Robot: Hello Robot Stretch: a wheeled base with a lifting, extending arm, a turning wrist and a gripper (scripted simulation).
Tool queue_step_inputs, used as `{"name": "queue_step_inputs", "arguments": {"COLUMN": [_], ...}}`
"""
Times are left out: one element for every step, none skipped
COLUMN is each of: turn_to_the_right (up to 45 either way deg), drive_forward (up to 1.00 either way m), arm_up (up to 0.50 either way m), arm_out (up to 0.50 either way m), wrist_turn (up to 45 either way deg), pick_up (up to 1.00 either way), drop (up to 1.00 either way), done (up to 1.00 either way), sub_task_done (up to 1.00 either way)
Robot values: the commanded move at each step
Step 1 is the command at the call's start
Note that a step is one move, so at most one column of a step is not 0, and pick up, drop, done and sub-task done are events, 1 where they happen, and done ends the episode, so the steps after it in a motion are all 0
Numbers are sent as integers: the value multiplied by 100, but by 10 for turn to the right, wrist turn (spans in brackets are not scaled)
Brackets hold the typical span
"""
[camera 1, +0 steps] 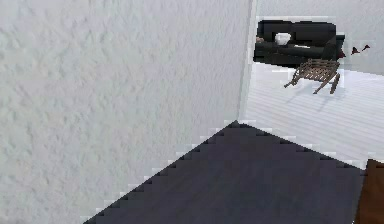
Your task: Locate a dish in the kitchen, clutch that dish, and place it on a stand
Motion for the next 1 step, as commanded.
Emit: {"name": "queue_step_inputs", "arguments": {"turn_to_the_right": [0], "drive_forward": [0], "arm_up": [-28], "arm_out": [0], "wrist_turn": [0], "pick_up": [0], "drop": [0], "done": [0], "sub_task_done": [0]}}
